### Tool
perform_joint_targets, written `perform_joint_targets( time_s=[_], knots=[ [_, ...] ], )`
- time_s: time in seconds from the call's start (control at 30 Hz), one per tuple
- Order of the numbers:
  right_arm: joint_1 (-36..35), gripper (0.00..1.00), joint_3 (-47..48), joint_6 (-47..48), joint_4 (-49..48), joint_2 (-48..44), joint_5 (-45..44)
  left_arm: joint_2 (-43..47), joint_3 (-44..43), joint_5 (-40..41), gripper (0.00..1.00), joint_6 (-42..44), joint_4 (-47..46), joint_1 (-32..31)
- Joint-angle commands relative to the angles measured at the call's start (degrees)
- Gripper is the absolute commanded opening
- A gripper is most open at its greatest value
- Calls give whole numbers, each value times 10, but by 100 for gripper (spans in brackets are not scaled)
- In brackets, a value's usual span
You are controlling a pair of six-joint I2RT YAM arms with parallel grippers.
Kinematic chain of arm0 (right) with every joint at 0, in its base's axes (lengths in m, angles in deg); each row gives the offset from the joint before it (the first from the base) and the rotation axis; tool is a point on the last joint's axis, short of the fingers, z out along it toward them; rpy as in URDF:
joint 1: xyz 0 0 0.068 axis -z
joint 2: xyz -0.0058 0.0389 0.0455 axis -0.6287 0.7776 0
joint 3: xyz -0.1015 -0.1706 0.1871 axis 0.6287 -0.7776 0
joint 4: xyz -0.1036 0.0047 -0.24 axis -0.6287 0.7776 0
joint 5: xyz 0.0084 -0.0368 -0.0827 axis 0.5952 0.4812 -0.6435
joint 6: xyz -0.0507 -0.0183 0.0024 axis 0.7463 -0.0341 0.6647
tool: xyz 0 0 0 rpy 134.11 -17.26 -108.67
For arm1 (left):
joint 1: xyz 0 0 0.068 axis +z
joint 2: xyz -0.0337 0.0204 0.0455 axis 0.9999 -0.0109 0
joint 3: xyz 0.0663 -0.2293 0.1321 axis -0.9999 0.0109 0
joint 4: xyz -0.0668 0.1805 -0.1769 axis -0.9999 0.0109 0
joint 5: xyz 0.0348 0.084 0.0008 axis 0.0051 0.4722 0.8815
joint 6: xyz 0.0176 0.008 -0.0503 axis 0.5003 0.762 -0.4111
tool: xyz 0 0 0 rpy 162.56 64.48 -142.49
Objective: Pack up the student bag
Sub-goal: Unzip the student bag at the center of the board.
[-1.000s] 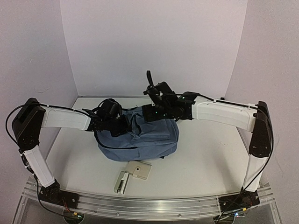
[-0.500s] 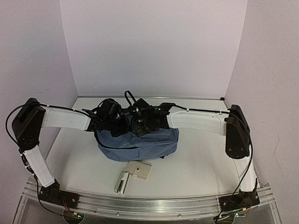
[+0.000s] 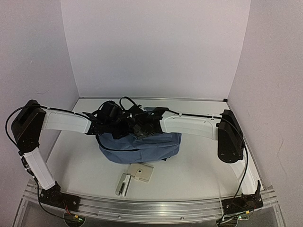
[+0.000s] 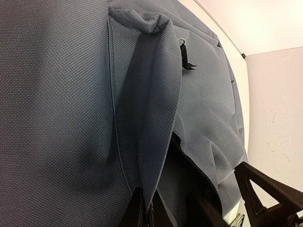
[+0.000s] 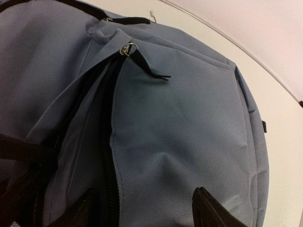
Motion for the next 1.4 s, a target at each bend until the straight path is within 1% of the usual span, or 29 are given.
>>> perform_joint_targets(
  time_s=[0.0, 0.1, 0.27, 0.33, 0.37, 0.43, 0.5, 0.53, 0.57, 0.7, 0.77, 0.8, 0.9, 1.0, 1.1, 1.23, 1.37],
  knots=[
    [8, 56, 29, -40, 36, 0, -72, 26, 15, -6, 0, -5, 8, -1],
    [19, 49, 39, -54, 30, -7, -73, 29, 21, -2, 0, -8, 8, -1],
    [30, 43, 64, -51, 8, 2, -65, 26, 18, -6, 0, -9, -4, -1],
    [32, 39, 74, -52, 3, 6, -62, 25, 19, -6, 0, -10, -5, -1],
    [33, 33, 76, -52, 0, 6, -58, 25, 20, -6, 0, -11, -6, -1],
    [36, 18, 73, -48, -13, 5, -42, 25, 21, -5, 0, -11, -6, -1],
    [39, 5, 68, -46, -27, 2, -24, 24, 22, -4, 0, -12, -6, -1],
    [40, 1, 64, -47, -31, -2, -19, 23, 23, -4, 0, -12, -6, 0],
    [42, 0, 58, -48, -37, -9, -11, 24, 23, -3, 0, -13, -6, 0],
    [45, 0, 29, -47, -68, -48, 11, 24, 25, -1, 0, -17, -7, 2],
    [50, 0, 15, -43, -79, -63, 61, 24, 25, -1, 0, -17, -8, 3],
    [54, 3, 11, -39, -84, -67, 88, 24, 26, -1, 0, -18, -9, 3],
    [55, 25, -2, -27, -85, -71, 157, 28, 33, 1, 0, -23, -16, 4],
    [55, 39, -25, -14, -85, -73, 182, 31, 41, -3, 0, -27, -26, 6],
    [55, 46, -40, 0, -84, -74, 191, 30, 44, -15, 0, -27, -36, 8],
    [53, 48, -45, 6, -85, -79, 209, 25, 43, -26, 0, -24, -44, 8],
    [46, 51, -41, 10, -85, -85, 205, 25, 43, -27, 0, -24, -46, 8]
  ],
)
